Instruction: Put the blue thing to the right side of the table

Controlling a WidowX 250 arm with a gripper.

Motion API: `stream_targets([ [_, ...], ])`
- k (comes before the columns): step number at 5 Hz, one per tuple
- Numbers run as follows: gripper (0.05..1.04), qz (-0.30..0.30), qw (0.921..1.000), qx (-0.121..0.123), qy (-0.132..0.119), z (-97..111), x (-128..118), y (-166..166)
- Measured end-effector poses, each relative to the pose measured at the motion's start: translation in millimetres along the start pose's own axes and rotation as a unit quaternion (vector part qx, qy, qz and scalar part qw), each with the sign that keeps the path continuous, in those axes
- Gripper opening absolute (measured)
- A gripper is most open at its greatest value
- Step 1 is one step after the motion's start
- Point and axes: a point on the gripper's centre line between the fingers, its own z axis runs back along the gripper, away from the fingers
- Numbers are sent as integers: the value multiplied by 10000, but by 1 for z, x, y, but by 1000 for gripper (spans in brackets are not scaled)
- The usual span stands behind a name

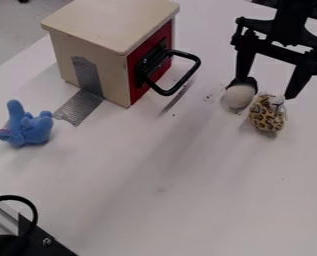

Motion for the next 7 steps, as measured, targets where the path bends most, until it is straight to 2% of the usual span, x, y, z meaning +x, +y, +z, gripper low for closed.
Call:
stream_targets([
  [1, 999, -2, 9998, 77, 176, -12, -4, 1],
  [2, 998, 165, 9988, 206, 421, -31, -35, 37],
  [3, 998, 427, 9987, 51, 269, -31, -55, 81],
  [4, 998, 280, 9994, -30, 189, -32, -77, 119],
  [5, 998, 80, 9995, -293, 90, -36, -98, 162],
  [6, 998, -218, 9980, -571, -153, -34, -118, 214],
  [7, 998, -540, 9961, -640, -279, -39, -128, 241],
])
